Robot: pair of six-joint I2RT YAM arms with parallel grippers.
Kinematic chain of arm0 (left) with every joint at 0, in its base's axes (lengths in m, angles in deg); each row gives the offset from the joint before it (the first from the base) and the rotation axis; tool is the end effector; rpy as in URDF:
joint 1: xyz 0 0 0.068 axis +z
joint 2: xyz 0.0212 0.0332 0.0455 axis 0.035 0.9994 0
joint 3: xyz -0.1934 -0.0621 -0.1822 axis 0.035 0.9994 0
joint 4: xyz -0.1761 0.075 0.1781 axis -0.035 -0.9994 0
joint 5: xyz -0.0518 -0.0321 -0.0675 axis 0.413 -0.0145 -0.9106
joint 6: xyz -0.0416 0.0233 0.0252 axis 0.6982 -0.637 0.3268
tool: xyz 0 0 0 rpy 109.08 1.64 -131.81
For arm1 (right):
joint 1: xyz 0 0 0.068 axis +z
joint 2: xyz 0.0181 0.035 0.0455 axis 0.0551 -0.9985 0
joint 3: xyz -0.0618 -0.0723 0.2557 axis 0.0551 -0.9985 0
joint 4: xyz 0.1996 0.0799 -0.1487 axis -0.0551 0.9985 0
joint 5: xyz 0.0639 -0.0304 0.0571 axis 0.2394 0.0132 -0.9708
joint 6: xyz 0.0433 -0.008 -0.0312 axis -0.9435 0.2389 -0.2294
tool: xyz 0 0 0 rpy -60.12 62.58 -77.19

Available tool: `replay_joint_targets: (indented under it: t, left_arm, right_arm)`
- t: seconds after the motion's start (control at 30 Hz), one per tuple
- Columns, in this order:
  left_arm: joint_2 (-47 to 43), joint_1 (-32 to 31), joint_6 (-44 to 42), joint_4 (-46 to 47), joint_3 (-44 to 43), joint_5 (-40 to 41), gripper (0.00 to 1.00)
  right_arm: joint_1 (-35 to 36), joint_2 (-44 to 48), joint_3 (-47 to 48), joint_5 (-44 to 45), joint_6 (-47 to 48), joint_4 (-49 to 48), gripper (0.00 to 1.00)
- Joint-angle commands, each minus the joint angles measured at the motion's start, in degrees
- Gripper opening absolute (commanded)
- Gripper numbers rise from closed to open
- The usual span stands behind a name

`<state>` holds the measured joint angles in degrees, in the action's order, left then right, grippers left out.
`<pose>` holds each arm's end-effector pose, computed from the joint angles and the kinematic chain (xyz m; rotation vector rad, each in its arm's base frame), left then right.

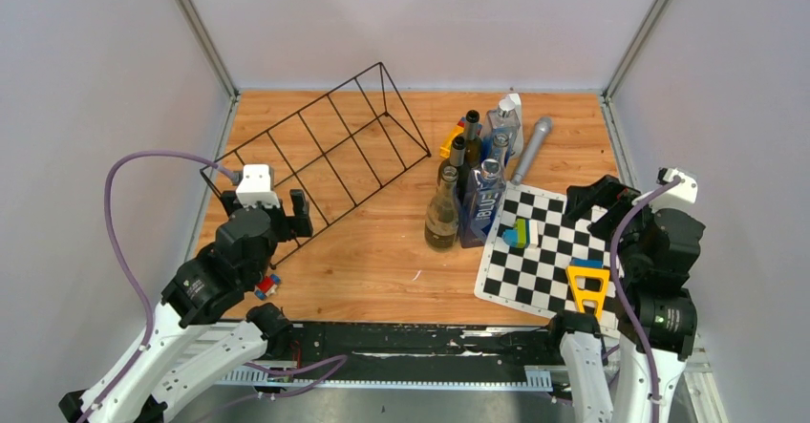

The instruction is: Take the wine bottle off the wine rack

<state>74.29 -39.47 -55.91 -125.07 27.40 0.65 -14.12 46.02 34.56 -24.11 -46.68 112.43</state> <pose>0.0879 -0.0482 0.3483 -0.0832 1.8724 -0.0824 0.0739 -0.0097 0.3866 0.3935 1.8458 0.2070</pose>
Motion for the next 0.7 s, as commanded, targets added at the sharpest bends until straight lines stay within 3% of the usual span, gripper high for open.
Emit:
replay_joint_targets:
  t: [0.0,0.33,0.67]
  left_arm:
    - [0.0,0.3,-0.9,2.4,0.3,1.2,1.00]
    - [0.1,0.3,-1.3,3.1,0.3,1.1,1.00]
    - [-1.1,0.2,-0.2,2.4,0.1,4.4,1.00]
  right_arm:
    - [-0.2,2.3,-1.6,-1.6,0.1,-4.9,1.00]
    - [-0.2,5.9,-5.5,2.3,0.1,-7.4,1.00]
    - [-0.2,7.1,-8.0,0.6,-0.5,-9.4,1.00]
